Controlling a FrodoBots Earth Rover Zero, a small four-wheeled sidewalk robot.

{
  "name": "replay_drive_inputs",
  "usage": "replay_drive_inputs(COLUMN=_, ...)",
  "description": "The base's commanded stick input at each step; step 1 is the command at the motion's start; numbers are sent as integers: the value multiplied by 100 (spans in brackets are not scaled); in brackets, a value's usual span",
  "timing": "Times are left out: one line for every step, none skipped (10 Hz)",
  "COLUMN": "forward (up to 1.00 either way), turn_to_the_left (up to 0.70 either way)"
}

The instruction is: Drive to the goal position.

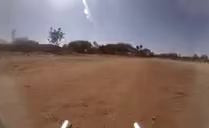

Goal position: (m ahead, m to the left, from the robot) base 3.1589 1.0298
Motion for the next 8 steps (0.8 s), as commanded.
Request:
replay_drive_inputs(forward=0, turn_to_the_left=-45)
replay_drive_inputs(forward=0, turn_to_the_left=-45)
replay_drive_inputs(forward=0, turn_to_the_left=-45)
replay_drive_inputs(forward=0, turn_to_the_left=-45)
replay_drive_inputs(forward=0, turn_to_the_left=-45)
replay_drive_inputs(forward=0, turn_to_the_left=-45)
replay_drive_inputs(forward=0, turn_to_the_left=-45)
replay_drive_inputs(forward=0, turn_to_the_left=-45)
